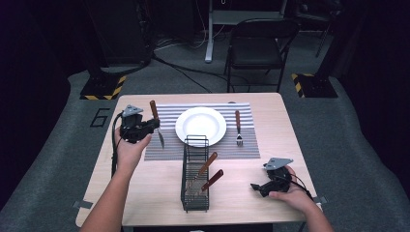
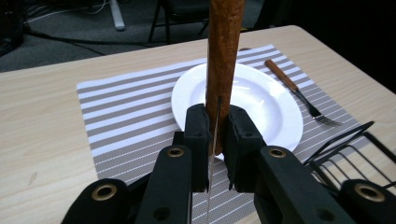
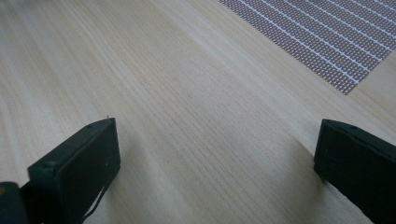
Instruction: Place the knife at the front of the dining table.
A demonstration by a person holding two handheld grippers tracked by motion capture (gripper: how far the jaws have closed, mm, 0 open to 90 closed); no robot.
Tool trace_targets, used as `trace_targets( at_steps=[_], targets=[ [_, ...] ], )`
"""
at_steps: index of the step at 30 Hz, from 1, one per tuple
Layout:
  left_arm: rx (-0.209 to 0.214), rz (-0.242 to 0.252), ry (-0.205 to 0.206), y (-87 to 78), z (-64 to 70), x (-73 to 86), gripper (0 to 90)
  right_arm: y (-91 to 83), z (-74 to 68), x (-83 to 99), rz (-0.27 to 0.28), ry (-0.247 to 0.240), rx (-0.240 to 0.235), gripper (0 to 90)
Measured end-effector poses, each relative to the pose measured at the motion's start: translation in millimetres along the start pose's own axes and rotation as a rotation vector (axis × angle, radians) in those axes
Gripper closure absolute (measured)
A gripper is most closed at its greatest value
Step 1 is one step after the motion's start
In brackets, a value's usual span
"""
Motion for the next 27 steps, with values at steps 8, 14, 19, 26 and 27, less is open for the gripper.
trace_targets(
  at_steps=[8,14,19,26,27],
  targets=[
    [-0.026,-0.007,-0.018,7.3,-7.7,11.4,80.2,0.0,0.1,-0.1,0.000,-0.002,0.000,0.0],
    [-0.037,-0.018,-0.030,12.8,-14.4,17.9,80.2,-0.1,-0.1,0.0,-0.001,0.001,0.000,0.0],
    [-0.044,-0.018,-0.041,16.2,-18.1,20.4,80.2,0.0,-0.1,0.0,0.000,0.002,0.000,0.0],
    [-0.054,-0.045,-0.047,28.3,-21.7,24.1,80.2,0.0,-0.1,0.0,0.000,0.001,0.000,0.0],
    [-0.054,-0.045,-0.047,28.3,-21.7,24.1,80.2,0.0,-0.1,0.0,0.000,0.001,0.000,0.0]
  ],
)
Point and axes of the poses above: each handheld gripper's, and its own axes: y roughly forward along the jaws, x roughly out of its underside, z roughly to its right, the point moved 3 cm from there along y, roughly forward along the jaws, and after that the axes turned 2 degrees about x, right-handed, at the moved point
